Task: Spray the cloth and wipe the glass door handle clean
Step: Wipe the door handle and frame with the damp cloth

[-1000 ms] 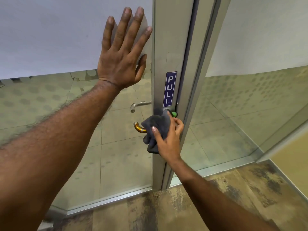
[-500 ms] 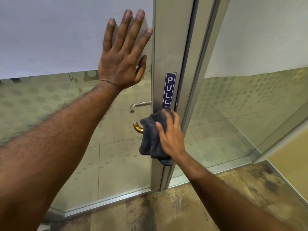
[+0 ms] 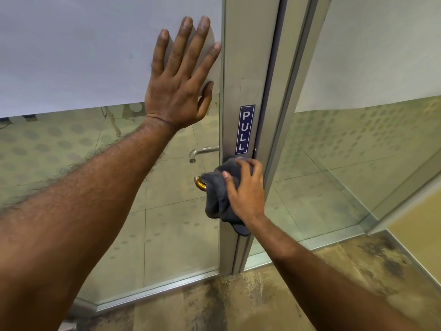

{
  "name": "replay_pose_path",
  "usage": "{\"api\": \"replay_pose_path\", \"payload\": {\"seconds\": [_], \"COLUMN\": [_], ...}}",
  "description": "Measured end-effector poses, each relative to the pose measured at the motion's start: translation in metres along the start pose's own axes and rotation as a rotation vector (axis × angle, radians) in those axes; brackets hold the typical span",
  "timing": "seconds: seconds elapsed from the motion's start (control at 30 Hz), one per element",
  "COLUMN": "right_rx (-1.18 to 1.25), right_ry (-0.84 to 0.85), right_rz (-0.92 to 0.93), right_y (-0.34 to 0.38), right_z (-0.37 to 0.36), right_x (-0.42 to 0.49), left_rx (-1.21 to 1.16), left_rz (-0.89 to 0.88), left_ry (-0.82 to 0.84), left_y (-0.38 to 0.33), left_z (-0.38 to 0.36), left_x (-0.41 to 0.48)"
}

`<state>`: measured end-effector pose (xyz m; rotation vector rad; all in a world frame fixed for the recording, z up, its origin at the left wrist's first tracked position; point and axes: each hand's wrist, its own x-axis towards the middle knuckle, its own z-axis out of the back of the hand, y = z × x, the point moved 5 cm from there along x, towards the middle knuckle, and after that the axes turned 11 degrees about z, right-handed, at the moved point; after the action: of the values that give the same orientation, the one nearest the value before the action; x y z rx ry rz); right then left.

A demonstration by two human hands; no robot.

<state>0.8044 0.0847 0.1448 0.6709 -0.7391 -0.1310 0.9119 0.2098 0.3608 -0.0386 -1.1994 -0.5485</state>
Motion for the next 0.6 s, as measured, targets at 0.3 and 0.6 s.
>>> {"api": "replay_pose_path", "payload": {"seconds": [0.3, 0.6], "right_rx": [0.235, 0.109], "right_ry": [-0.018, 0.037], "right_rz": [-0.104, -0.005], "right_y": [-0.023, 0.005], "right_z": [0.001, -0.003], "right_x": [-0.021, -0.014], "left_rx": [-0.004, -0.008], "left_rz": [-0.006, -0.014], "left_ry": [-0.030, -0.045], "left_y": [-0.001, -0.001], "left_z": [0.000, -0.002], "left_x": [0.000, 0.001]}}
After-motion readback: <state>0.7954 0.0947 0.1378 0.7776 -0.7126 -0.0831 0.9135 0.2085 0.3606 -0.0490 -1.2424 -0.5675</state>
